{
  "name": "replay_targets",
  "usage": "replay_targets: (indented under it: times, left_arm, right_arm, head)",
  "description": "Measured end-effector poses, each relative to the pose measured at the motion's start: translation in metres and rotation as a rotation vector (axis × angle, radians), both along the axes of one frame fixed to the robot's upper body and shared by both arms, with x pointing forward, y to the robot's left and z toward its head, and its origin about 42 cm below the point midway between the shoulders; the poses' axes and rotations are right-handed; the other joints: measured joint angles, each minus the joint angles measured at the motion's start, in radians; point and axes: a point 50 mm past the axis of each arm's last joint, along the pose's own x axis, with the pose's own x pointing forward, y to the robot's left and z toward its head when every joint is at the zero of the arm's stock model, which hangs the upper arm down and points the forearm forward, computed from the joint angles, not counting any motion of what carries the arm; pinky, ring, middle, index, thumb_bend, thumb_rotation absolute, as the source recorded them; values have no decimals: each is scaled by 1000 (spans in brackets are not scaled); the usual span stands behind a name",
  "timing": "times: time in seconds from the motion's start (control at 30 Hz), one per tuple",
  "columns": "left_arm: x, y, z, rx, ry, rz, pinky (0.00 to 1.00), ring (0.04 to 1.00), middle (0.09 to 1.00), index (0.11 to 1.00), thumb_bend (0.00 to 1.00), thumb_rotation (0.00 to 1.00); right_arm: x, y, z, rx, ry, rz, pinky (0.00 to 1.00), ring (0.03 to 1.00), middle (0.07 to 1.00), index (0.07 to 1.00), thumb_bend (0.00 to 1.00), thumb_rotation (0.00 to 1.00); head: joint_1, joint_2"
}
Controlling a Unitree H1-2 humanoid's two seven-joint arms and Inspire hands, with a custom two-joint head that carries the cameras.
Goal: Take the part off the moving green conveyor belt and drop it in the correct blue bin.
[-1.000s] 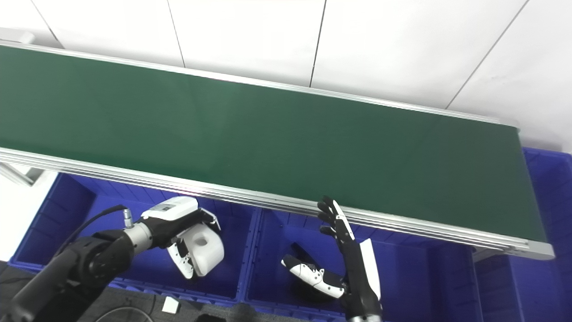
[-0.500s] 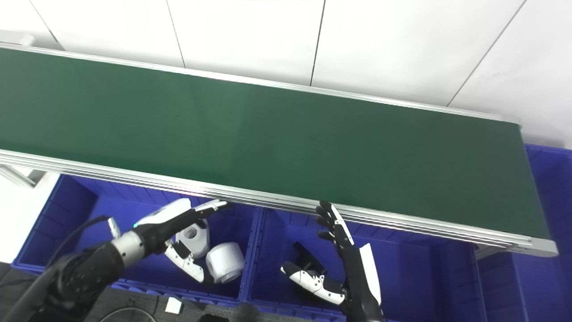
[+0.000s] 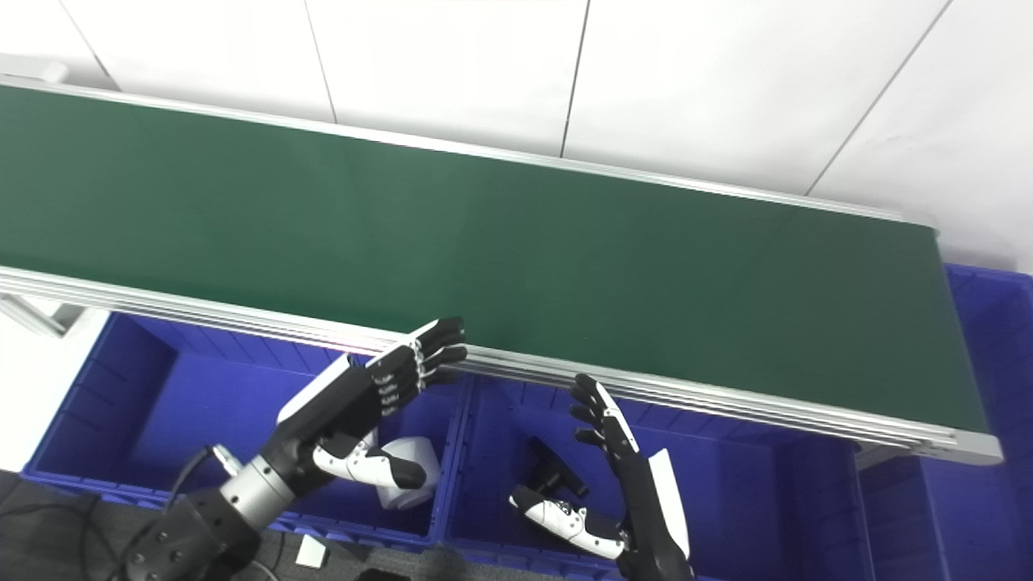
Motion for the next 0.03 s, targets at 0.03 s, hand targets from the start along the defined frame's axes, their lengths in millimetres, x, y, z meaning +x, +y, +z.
replay_targets:
  times: [0.03]
  left_arm:
    - [-2, 2, -5, 4, 12, 7, 914, 953, 978, 968, 664, 380]
  right_arm:
    - [-1, -1, -1, -3, 1, -4, 770, 854, 887, 920, 719, 297]
  head:
    - [-5, 0]
